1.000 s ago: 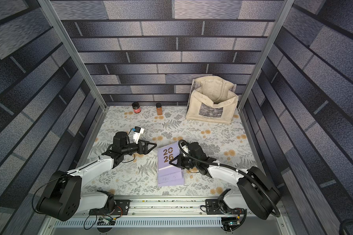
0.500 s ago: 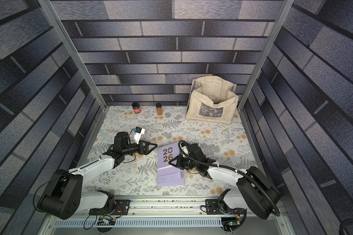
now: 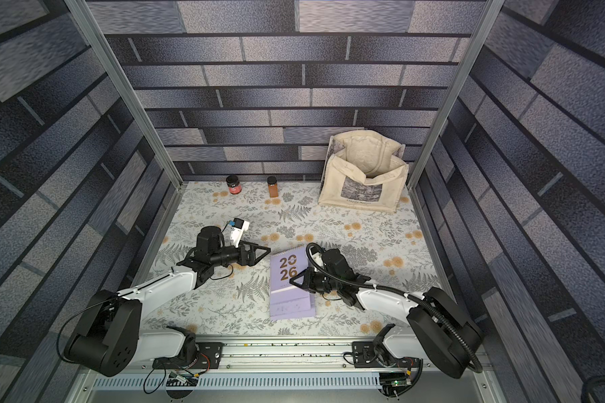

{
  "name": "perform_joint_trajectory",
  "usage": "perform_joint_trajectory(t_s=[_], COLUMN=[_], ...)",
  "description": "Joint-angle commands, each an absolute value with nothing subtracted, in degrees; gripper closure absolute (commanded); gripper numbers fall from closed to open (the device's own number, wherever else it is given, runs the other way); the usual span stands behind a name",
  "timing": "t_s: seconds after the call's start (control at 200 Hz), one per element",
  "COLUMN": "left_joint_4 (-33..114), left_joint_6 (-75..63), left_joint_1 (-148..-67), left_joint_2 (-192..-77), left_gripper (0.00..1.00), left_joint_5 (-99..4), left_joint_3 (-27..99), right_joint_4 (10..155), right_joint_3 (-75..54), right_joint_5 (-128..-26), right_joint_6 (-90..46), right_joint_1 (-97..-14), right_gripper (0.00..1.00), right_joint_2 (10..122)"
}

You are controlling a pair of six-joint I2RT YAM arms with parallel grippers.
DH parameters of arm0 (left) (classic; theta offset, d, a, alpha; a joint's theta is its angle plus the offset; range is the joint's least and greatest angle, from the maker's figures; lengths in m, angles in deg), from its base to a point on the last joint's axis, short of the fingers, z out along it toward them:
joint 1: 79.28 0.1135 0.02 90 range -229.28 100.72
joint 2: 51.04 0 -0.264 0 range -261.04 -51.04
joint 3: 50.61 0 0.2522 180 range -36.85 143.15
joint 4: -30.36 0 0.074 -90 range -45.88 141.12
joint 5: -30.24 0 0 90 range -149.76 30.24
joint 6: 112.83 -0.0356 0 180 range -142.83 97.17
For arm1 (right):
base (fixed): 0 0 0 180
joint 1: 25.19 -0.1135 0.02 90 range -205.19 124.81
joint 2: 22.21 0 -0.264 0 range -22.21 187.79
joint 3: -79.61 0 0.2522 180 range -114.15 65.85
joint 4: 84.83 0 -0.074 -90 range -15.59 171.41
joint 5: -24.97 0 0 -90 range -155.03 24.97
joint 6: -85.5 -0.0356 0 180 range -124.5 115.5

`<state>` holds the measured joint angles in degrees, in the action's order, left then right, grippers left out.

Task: Stack the calendars
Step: Place the calendar at the calendar.

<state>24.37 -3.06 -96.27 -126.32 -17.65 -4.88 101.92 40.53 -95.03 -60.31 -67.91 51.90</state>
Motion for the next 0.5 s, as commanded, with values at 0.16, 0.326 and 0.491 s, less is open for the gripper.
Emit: perform_joint_trajectory(t_s=[0.16, 0.326, 0.491], left_joint_4=[25.13, 25.38, 25.53], left_joint_6=[-3.23, -3.31, -3.37], left_joint_1=[-96.91, -97.02, -97.07], left_joint_2=[-125.84, -125.83, -125.75], left_gripper=[0.0, 0.0, 0.0], left_joint_5=[-17.58, -17.57, -17.68], left_joint_3=[-4.7, -4.63, -4.68], right_joint_4=[102.64, 102.85, 102.85], right_joint_3=[41.85, 42.12, 42.47], right_joint_5=[-93.74, -93.22, -92.46], right_joint_6=[-60.96, -61.37, -61.69], right_joint_1=[-68.79, -69.39, -69.74], right_gripper=[1.0, 1.0, 1.0], right_joint_2=[51.01, 50.92, 50.66])
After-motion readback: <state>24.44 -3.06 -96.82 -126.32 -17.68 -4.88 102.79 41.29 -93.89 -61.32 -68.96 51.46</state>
